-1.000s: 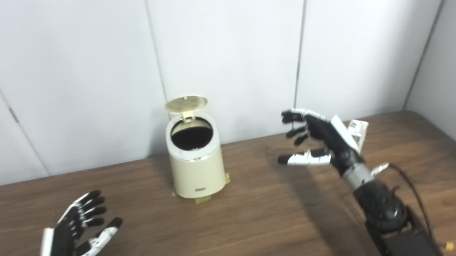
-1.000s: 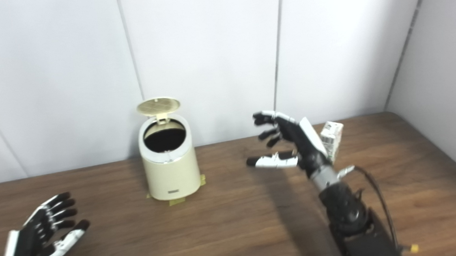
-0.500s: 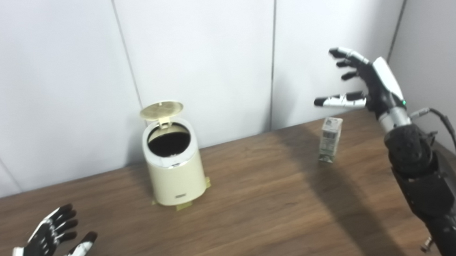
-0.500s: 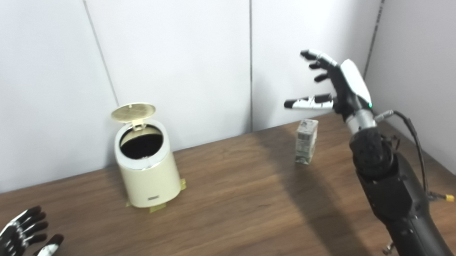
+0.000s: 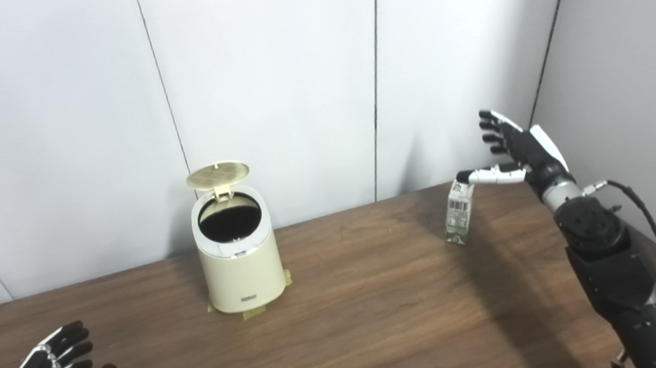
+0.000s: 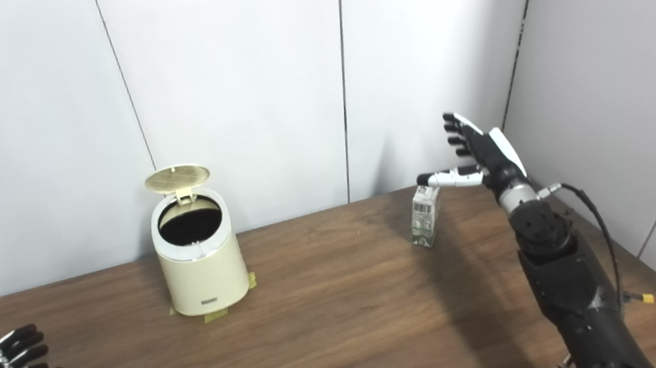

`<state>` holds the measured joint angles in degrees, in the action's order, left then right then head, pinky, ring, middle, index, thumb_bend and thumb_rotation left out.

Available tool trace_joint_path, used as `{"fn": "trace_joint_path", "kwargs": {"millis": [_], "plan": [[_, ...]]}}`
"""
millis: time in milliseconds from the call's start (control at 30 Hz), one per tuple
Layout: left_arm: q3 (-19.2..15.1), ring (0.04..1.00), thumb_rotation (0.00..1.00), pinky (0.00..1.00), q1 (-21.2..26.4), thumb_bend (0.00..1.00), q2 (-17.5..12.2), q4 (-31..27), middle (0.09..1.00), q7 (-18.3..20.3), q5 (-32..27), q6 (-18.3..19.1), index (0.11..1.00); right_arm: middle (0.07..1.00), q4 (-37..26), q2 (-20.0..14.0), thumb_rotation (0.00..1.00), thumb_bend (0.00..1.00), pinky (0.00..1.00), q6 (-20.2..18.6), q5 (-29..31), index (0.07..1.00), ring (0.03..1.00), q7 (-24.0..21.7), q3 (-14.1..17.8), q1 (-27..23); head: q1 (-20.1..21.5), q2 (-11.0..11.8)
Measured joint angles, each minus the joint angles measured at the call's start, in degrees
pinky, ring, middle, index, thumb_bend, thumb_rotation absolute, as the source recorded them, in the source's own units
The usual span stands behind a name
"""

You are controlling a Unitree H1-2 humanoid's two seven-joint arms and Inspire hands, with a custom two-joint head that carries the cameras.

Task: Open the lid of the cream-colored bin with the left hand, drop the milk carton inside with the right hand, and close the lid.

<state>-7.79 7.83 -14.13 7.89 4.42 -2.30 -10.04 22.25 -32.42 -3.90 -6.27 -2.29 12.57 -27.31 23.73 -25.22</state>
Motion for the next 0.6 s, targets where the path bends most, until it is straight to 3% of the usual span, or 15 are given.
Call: {"fn": "trace_joint_path", "kwargs": {"millis": [167,267,400,500,600], "plan": [[0.04,0.745,0.0,0.66,-0.37,0.63,-0.13,-1.45,0.778,0.48,0.12,0.16,0.77,0.916,2.67,0.31,0.22,0.8,0.84,-0.18,0.56,0.959,0.888,0.28,-0.15,0.09,-0.35,-0.26],[0.04,0.74,0.0,0.67,-0.5,0.64,-0.16,-2.05,0.772,0.62,-0.01,0.44,0.77,0.936,3.38,1.19,0.23,0.83,0.85,-0.09,0.8,0.953,0.904,0.47,-0.24,0.19,-0.35,-0.52],[0.03,0.736,0.0,0.66,-0.51,0.64,-0.16,-2.24,0.771,0.63,-0.01,1.22,0.773,0.875,5.51,3.18,0.21,0.86,0.71,0.91,1.42,0.882,0.815,1.66,-0.19,0.37,-0.26,-0.79],[0.08,0.747,0.0,0.67,-0.51,0.63,-0.16,-2.27,0.779,0.64,0.02,1.55,0.778,0.861,5.67,4.95,0.17,0.82,0.78,2.11,2.06,0.876,0.821,1.99,-0.26,0.85,-0.18,-0.88],[0.22,0.742,0.0,0.66,-0.61,0.61,-0.16,-3.54,0.779,0.64,0.48,2.73,0.794,0.901,5.82,6.18,0.21,0.84,0.83,2.52,2.63,0.915,0.85,2.17,-0.38,1.35,-0.26,-0.97]]}}
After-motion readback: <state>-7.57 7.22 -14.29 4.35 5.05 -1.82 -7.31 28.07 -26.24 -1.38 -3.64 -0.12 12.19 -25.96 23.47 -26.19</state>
